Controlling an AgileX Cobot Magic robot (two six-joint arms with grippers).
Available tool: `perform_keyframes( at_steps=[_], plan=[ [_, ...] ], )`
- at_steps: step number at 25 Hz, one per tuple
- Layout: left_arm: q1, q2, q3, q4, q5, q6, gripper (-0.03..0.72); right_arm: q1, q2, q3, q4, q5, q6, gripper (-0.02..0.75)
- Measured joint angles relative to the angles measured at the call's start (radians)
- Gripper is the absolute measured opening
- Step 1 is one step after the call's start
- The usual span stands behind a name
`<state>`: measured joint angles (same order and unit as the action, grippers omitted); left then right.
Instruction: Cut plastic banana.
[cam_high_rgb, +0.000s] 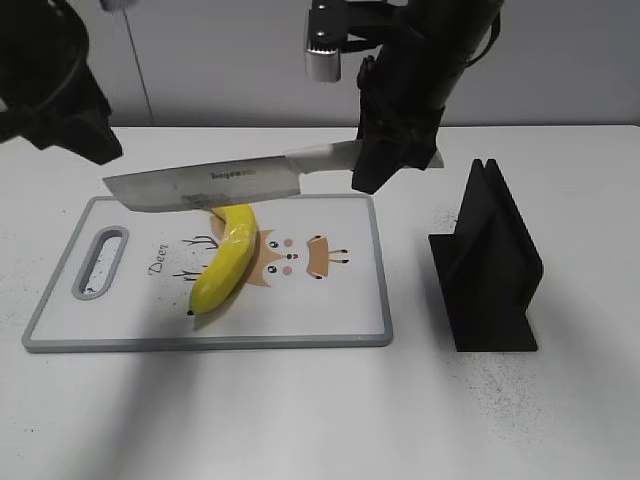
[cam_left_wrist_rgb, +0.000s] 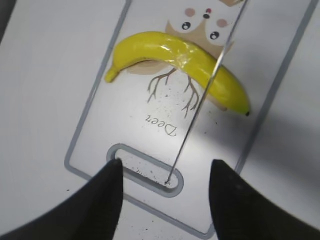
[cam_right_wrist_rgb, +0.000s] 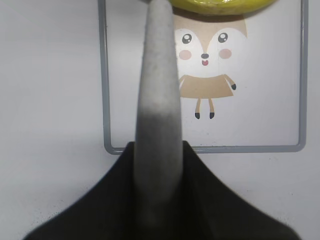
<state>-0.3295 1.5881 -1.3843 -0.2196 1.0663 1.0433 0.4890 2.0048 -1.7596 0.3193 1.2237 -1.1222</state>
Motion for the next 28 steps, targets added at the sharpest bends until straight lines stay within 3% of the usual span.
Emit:
perform_keyframes(
  at_steps=[6,10,12,16,18,28],
  plan=[
    [-0.006,0.109,-0.003,-0.034,0.001,0.056,0.514,0.0,0.002,0.0,0.037,-0.002,-0.02,0.159],
    [-0.006,0.152,-0.004,-0.035,-0.015,0.058,0.473,0.0,0.002,0.0,0.046,-0.005,-0.023,0.159],
    [-0.006,0.161,-0.004,-0.038,-0.035,0.057,0.403,0.0,0.002,0.0,0.046,-0.008,-0.023,0.159],
    [-0.006,0.163,-0.004,-0.052,-0.038,0.058,0.089,0.0,0.002,0.0,0.042,-0.034,-0.025,0.159],
    [-0.006,0.163,-0.004,-0.053,-0.033,0.071,0.032,0.0,0.002,-0.001,0.031,-0.048,-0.038,0.159],
    [-0.005,0.193,-0.004,-0.03,-0.14,0.095,0.016,0.0,0.028,-0.001,-0.029,-0.142,0.006,0.164]
  ],
)
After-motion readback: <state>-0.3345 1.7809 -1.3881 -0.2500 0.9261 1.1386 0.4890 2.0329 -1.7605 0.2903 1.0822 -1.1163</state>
